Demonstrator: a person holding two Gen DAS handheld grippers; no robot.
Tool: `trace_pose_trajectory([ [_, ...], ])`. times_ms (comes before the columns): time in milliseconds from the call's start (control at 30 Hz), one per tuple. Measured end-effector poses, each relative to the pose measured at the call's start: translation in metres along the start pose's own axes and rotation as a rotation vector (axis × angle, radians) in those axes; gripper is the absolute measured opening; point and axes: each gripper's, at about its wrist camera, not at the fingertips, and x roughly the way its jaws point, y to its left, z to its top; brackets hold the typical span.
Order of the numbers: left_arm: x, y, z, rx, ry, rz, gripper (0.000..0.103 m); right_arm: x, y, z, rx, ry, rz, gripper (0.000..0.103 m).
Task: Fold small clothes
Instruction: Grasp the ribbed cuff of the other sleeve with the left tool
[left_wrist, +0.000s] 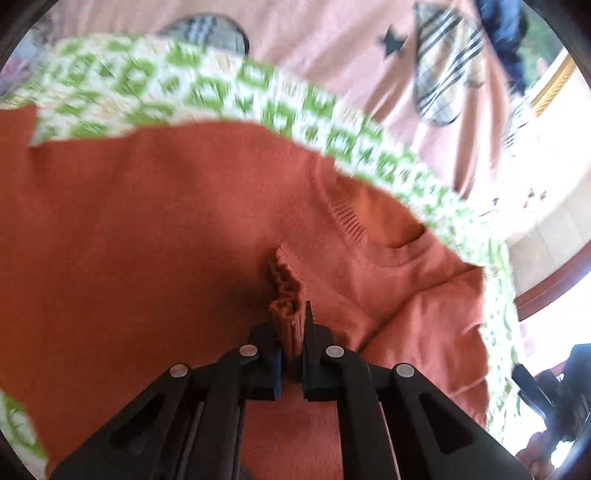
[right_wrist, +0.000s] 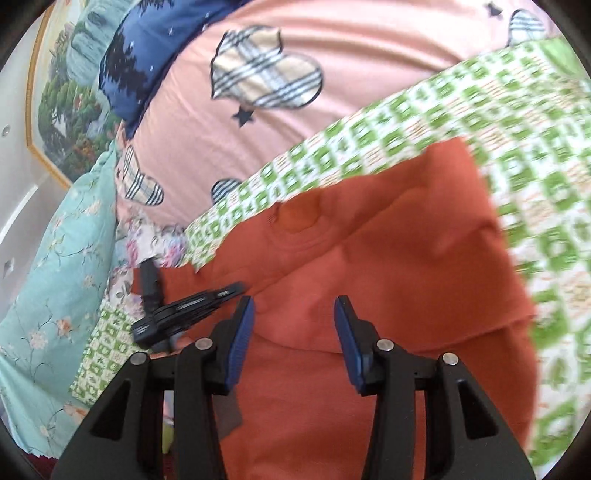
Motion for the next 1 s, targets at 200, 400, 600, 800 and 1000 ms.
trace_pose_trajectory([
  [200, -0.026, 0.032, -0.034, -0.001, 0.022, -0.033, 0.011, -0.014, -0.022, 0.001, 0.03, -0.026, -0.057, 0.046],
  [400, 0.01, 0.03, -0.007, -0.002, 0.134, -0.114, 0.031, -0.021, -0.035, 0.001, 0.056, -0.033, -0.112, 0.046],
  [600, -0.055, 0.004, 0.0, 0.089, -0.202, 0.051, 0.005, -0.023, -0.068, 0.017, 0.062, -0.039, -0.279, 0.05],
  [800, -0.038, 0.048, -0.021, -0.027, -0.104, 0.091, 0.005, 0.033, -0.092, 0.043, 0.013, 0.111, -0.34, 0.062],
  [1000, -0.035, 0.056, -0.024, -0.068, -0.092, 0.055, 0.007, 0.072, -0.1, 0.05, -0.029, 0.184, -0.342, 0.031],
])
